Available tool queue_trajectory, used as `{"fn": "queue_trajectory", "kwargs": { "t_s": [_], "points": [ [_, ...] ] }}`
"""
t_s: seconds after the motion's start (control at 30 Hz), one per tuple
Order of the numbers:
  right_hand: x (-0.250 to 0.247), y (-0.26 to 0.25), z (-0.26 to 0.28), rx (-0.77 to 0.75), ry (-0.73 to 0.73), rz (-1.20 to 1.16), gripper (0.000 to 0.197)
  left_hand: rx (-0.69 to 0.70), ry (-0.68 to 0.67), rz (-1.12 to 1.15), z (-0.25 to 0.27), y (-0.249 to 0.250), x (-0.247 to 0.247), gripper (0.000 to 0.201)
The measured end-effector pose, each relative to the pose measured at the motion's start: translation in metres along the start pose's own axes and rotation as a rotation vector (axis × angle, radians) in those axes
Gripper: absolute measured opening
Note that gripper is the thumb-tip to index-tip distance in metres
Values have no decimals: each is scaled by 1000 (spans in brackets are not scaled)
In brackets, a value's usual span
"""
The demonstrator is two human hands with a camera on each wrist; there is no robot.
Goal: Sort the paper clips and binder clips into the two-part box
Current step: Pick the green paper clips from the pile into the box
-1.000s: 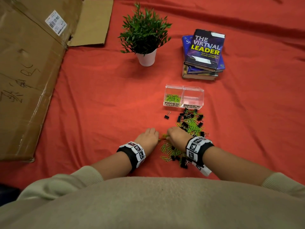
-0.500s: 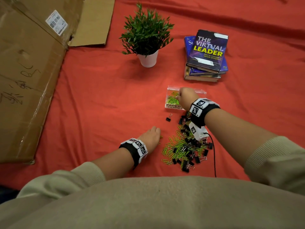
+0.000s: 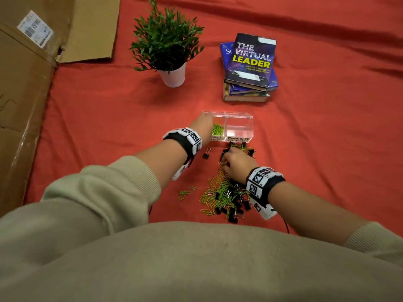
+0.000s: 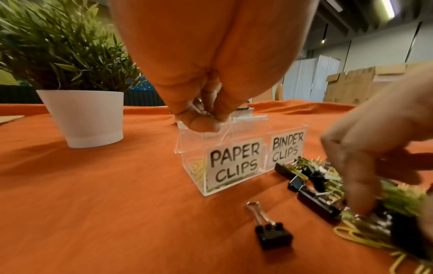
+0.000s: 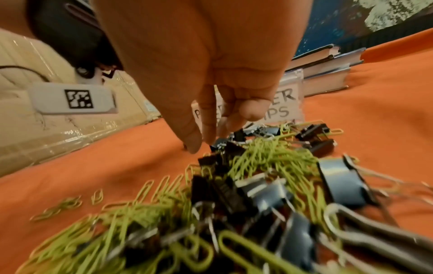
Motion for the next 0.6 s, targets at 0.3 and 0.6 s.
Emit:
{"fn": "queue_trajectory", "kwargs": {
  "t_s": [0.3,0.6],
  "points": [
    [11,5,10,47,32,9,24,65,128,-42,12,-3,-1,30],
    [31,-32,16,-71,-51,91,24,121,-258,-94,116,-61,51,32]
  ]
}}
Point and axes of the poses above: each hand's wrist, its own z-axis away from the middle knuckle, its own x-axis out of the palm, y = z × x, the point moved 5 cm from there along -z, towards the middle knuckle, and after that the axes turned 4 degrees about z, right-handed, at the moved point
